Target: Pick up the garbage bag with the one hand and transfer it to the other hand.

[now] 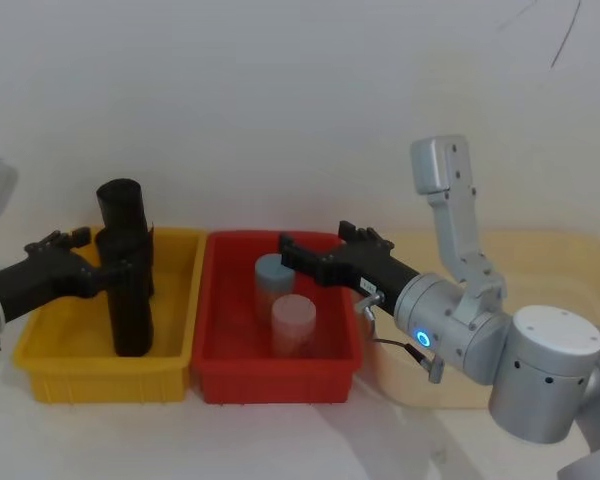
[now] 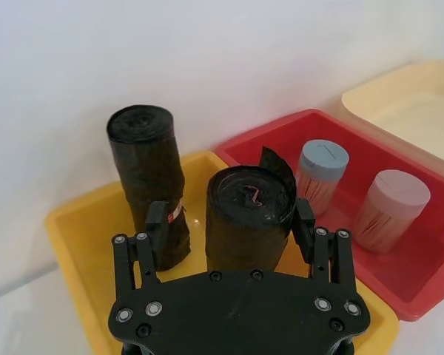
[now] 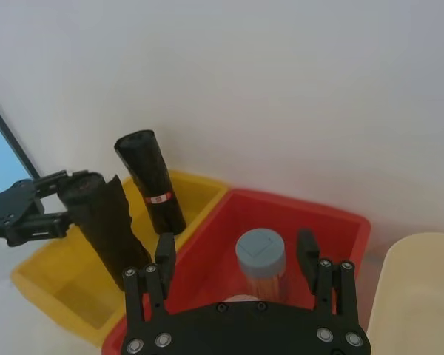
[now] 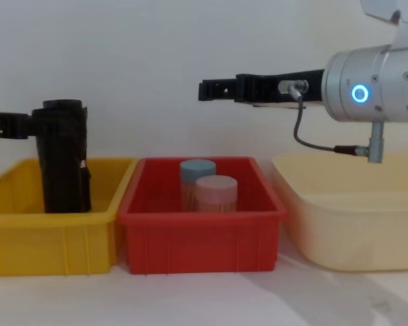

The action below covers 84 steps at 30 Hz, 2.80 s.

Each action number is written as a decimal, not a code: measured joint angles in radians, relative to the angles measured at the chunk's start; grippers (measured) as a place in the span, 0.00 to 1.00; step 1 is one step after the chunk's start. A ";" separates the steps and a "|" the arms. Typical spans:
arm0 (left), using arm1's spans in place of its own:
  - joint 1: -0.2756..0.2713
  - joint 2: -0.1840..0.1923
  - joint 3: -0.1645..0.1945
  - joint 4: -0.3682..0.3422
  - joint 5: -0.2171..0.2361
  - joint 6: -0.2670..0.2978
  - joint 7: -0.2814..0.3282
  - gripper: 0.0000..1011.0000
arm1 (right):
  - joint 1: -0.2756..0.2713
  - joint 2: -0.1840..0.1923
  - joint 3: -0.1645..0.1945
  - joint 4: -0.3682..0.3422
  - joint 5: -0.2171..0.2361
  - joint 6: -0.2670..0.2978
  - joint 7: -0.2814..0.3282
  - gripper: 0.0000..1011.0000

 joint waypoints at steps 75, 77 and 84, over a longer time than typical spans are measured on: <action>-0.152 -0.027 0.155 0.134 0.071 -0.039 -0.065 0.99 | 0.099 0.023 -0.140 0.222 -0.129 -0.005 0.127 0.99; -0.153 -0.028 0.155 0.134 0.071 -0.039 -0.065 0.99 | 0.101 0.022 -0.142 0.232 -0.133 -0.008 0.127 0.99; -0.153 -0.028 0.155 0.134 0.071 -0.039 -0.065 0.99 | 0.113 0.019 -0.143 0.266 -0.149 -0.019 0.127 0.99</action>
